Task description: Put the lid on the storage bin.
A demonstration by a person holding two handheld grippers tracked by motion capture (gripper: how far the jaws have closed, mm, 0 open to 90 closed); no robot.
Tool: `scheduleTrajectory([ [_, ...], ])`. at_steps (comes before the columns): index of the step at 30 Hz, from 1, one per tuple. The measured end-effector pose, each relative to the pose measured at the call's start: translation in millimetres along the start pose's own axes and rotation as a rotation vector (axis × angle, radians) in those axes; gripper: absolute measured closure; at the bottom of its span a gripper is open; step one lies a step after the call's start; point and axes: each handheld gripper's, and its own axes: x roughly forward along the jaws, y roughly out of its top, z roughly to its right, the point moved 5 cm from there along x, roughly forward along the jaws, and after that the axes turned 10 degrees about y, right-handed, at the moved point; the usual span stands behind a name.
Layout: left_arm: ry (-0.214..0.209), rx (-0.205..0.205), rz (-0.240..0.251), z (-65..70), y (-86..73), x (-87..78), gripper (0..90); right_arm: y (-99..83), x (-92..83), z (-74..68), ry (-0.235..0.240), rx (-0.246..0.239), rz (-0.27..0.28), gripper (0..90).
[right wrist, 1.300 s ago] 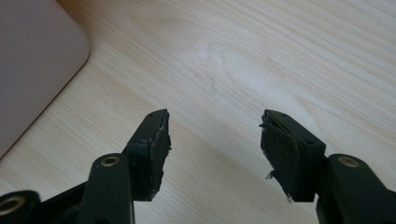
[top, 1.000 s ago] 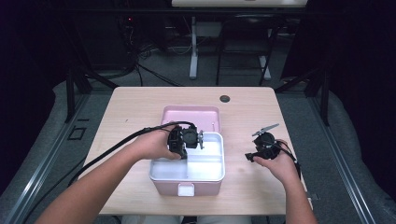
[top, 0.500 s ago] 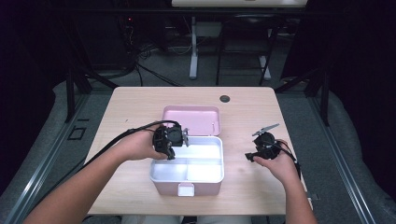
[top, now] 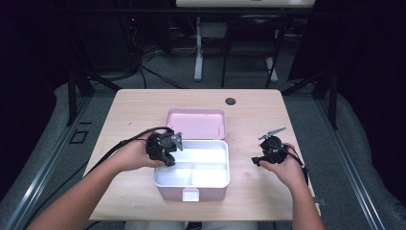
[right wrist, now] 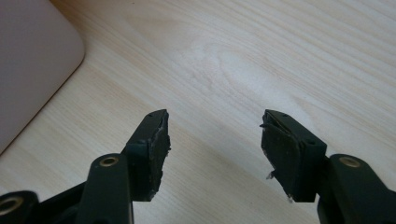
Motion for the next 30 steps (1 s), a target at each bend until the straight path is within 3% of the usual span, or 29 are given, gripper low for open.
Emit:
scheduleTrajectory([
  [2, -0.003, -0.012, 0.007, 1.2, -2.3, 3.7, 82.7, 1.0, -1.1, 2.4, -0.021, 0.009, 0.028, 39.4],
  [6, -0.004, -0.027, 0.036, 1.5, -4.7, 3.6, 83.1, 2.7, -2.1, 4.5, -0.014, 0.035, 0.086, 38.1],
  [10, 0.002, -0.038, 0.063, 2.6, -7.5, 3.6, 83.1, 6.2, -2.4, 0.6, 0.002, 0.037, 0.109, 38.1],
  [14, 0.025, -0.038, 0.081, 4.2, -9.0, 3.2, 82.8, 15.5, -4.4, -4.1, 0.034, 0.049, 0.177, 34.1],
  [17, 0.030, -0.051, 0.087, 5.0, -9.2, 3.4, 82.5, 26.9, -7.5, -8.2, 0.098, 0.099, 0.221, 31.5],
  [20, 0.026, -0.058, 0.091, 4.9, -9.2, 3.5, 82.3, 35.4, -7.3, -11.1, 0.114, 0.095, 0.223, 30.9],
  [21, 0.029, -0.062, 0.095, 5.2, -9.1, 3.7, 82.2, 47.3, -7.3, -13.9, 0.112, 0.065, 0.211, 30.9],
  [26, 0.039, -0.062, 0.112, 6.2, -10.2, 3.7, 82.1, 80.3, -9.0, -15.6, 0.093, 0.050, 0.236, 32.5],
  [28, 0.031, -0.074, 0.132, 6.2, -11.4, 4.2, 82.1, 94.1, -7.8, -15.4, 0.081, 0.033, 0.238, 39.7],
  [30, 0.027, -0.074, 0.140, 5.7, -11.9, 4.4, 82.3, 106.7, -6.4, -14.9, 0.092, 0.055, 0.254, 44.7],
])
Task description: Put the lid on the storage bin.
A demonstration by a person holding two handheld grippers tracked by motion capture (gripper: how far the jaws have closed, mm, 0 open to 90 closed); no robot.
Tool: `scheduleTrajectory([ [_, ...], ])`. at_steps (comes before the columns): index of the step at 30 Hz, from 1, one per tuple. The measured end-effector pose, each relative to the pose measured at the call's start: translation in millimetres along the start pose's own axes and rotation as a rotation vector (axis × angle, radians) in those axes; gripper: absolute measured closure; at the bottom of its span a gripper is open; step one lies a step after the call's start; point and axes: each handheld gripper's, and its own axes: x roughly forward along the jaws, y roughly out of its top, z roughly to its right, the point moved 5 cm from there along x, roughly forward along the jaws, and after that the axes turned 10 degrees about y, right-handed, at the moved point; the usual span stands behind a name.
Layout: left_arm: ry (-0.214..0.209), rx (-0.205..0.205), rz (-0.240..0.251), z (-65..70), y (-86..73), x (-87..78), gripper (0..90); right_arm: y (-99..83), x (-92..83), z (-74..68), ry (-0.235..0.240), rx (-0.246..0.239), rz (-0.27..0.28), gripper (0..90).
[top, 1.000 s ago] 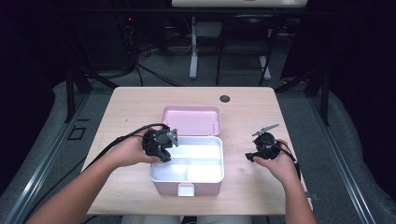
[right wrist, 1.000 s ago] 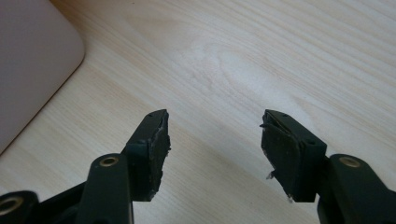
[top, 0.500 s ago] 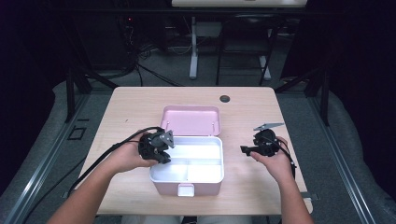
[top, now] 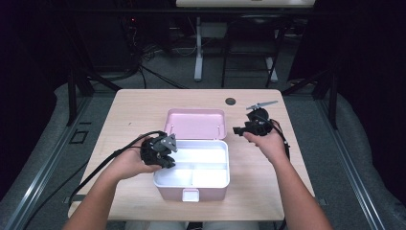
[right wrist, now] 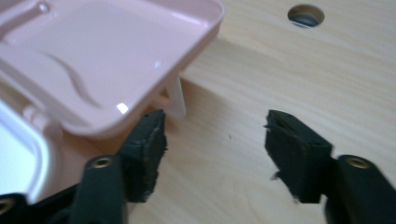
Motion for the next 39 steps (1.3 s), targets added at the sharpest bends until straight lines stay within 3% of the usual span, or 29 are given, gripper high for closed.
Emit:
scheduleTrajectory([
  [1, -0.005, 0.001, 0.000, -0.5, -0.5, -0.2, 82.3, 7.1, 2.5, 0.3, 0.018, 0.042, 0.030, 45.5],
  [3, -0.008, 0.001, -0.002, -0.7, -0.3, -0.2, 82.3, 15.3, 8.3, 2.0, 0.031, 0.083, 0.033, 45.5],
  [7, -0.016, -0.002, -0.001, -0.9, -0.1, 0.1, 82.4, 27.7, 25.8, 8.3, -0.006, 0.066, -0.015, 45.1],
  [12, -0.022, 0.000, -0.007, -1.4, 0.4, 0.2, 82.4, 39.1, 43.0, 12.6, -0.041, 0.115, -0.050, 46.0],
  [14, -0.023, 0.001, -0.007, -1.6, 0.5, 0.2, 82.4, 43.6, 48.2, 13.8, -0.075, 0.103, -0.049, 48.6],
  [16, -0.022, 0.003, -0.008, -1.8, 0.5, 0.2, 82.5, 45.9, 50.5, 13.1, -0.074, 0.108, -0.048, 51.0],
  [17, -0.023, 0.002, -0.007, -1.8, 0.6, 0.3, 82.5, 50.9, 55.3, 10.9, -0.044, 0.141, -0.026, 55.0],
  [19, -0.021, -0.002, -0.007, -1.4, 0.8, 0.5, 82.5, 52.6, 59.2, 10.3, -0.040, 0.163, -0.025, 58.9],
  [21, -0.020, 0.001, -0.007, -1.5, 0.8, 0.4, 82.4, 52.7, 65.0, 11.9, -0.066, 0.167, -0.044, 62.4],
  [26, -0.016, 0.001, -0.010, -1.2, 0.6, 0.2, 82.4, 52.0, 76.8, 11.7, -0.052, 0.224, -0.077, 68.0],
  [39, -0.018, 0.002, -0.010, -1.7, 0.7, 0.2, 82.4, 47.7, 94.0, 14.5, -0.076, 0.286, -0.120, 70.9],
])
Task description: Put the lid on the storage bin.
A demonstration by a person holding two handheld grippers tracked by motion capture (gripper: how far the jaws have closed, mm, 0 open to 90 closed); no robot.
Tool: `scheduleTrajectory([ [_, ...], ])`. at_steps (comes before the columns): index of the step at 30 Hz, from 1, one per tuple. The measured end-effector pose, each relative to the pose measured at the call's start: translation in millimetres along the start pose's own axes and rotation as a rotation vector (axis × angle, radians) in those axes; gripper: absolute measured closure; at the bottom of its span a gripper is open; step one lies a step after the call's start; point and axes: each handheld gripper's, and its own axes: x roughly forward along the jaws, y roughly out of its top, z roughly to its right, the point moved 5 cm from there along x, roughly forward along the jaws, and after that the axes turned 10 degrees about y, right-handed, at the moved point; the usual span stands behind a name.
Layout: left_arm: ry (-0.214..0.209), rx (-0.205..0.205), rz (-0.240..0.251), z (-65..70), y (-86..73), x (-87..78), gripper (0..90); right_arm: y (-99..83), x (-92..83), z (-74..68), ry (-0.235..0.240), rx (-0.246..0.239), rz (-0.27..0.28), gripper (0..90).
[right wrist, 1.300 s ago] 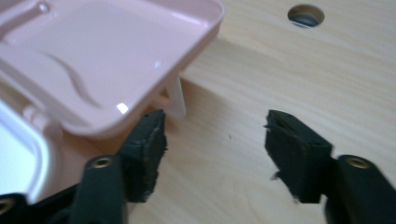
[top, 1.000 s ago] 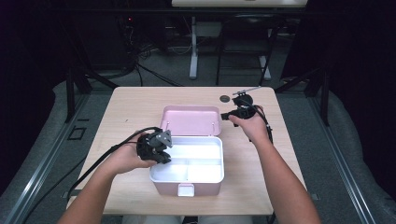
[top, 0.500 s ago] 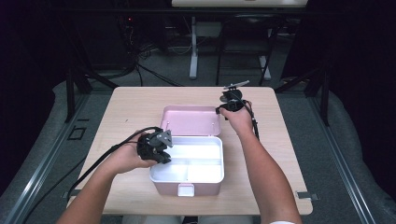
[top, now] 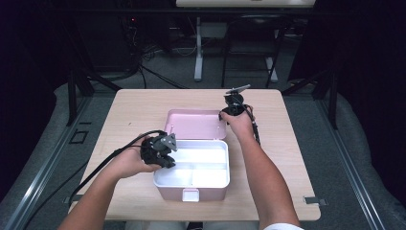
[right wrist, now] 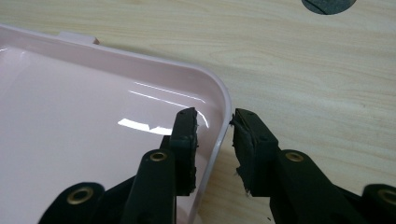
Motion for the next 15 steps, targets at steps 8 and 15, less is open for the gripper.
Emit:
scheduleTrajectory([
  [8, 0.001, -0.002, -0.001, 0.2, 0.0, 0.0, 82.3, -0.1, -2.9, -1.8, 0.001, 0.027, -0.002, 78.8],
  [15, 0.000, -0.001, -0.001, 0.1, 0.0, 0.0, 82.3, 1.7, -7.5, -6.2, -0.031, 0.024, 0.013, 80.8],
])
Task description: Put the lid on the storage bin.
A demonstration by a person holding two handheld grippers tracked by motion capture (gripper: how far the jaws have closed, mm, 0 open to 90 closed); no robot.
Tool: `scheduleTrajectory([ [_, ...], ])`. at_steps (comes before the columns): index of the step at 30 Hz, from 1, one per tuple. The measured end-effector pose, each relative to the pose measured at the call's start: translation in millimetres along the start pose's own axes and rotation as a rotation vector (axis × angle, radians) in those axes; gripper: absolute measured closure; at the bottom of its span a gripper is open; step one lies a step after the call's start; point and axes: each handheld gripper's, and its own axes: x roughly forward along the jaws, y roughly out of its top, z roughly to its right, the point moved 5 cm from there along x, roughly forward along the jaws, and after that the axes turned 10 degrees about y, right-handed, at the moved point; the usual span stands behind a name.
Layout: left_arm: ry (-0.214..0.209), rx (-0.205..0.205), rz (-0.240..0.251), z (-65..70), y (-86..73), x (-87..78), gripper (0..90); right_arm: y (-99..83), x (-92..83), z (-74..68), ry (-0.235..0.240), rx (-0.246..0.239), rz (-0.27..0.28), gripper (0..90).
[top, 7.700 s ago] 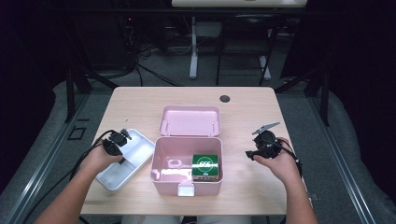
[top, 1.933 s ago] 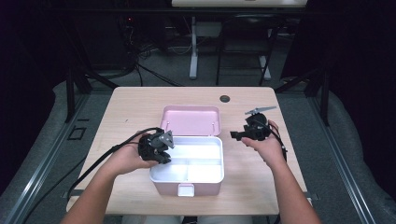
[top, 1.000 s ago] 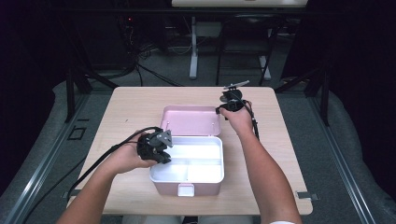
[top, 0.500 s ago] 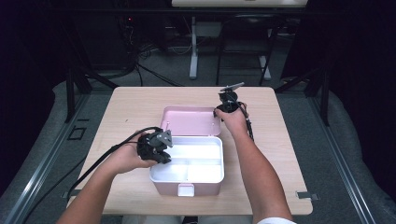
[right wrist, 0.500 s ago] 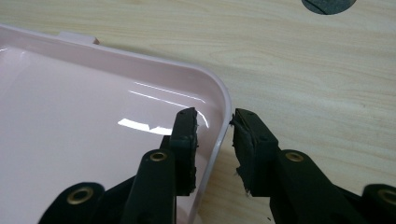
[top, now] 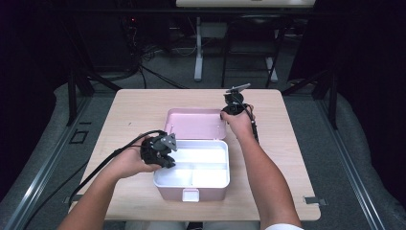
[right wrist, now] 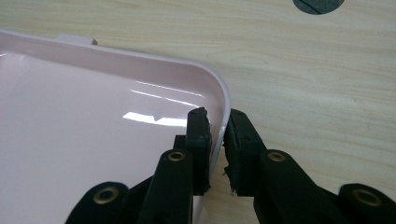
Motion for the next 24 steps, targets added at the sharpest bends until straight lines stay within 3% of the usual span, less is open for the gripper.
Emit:
scheduleTrajectory([
  [10, 0.000, 0.000, 0.001, 0.4, -0.1, 0.0, 82.3, 5.9, -22.9, -10.3, -0.004, -0.050, 0.091, 82.6],
  [22, -0.001, -0.007, 0.004, 0.8, -0.1, 0.2, 82.3, 8.2, -67.8, -28.6, 0.041, -0.111, 0.208, 84.7],
  [24, 0.000, -0.008, 0.004, 0.8, -0.1, 0.2, 82.3, 6.4, -77.8, -33.7, 0.040, -0.143, 0.237, 85.0],
])
